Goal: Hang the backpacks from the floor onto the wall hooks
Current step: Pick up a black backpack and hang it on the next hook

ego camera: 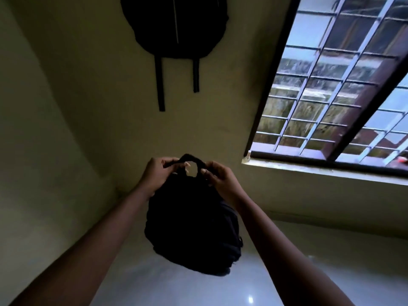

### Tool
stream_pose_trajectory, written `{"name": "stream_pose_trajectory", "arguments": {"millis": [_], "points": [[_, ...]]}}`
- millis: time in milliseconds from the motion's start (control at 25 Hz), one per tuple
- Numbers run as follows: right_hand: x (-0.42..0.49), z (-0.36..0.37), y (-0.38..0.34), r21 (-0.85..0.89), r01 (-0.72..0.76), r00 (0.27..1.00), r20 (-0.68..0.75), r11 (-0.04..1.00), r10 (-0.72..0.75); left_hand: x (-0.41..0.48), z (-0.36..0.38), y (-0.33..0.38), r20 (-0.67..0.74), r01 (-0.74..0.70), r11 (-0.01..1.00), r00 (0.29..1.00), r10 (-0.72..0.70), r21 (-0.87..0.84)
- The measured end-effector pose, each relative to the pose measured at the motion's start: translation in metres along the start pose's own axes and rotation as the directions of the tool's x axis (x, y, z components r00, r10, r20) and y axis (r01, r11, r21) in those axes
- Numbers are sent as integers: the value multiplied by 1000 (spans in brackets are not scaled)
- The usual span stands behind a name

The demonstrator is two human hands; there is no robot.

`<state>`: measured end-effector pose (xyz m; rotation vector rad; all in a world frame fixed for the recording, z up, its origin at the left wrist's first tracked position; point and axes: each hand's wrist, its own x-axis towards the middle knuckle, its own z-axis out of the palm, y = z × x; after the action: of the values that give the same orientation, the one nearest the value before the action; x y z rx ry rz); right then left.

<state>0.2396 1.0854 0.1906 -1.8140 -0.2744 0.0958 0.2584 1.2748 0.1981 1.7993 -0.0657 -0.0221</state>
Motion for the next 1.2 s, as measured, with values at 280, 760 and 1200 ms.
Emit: {"name": "stream_pose_trajectory", "arguments": {"millis": [280,760,1200], "points": [[93,-93,-71,75,203,957,-229,976,-181,104,47,107,-106,-393,919,914,392,10],[251,-218,-251,-39,516,821,-260,856,-508,261,46,315,-326,-691,567,465,824,449],[356,-263,-408,-285,671,485,-529,685,-696,349,-3,485,-392,-713,313,58,918,627]]}}
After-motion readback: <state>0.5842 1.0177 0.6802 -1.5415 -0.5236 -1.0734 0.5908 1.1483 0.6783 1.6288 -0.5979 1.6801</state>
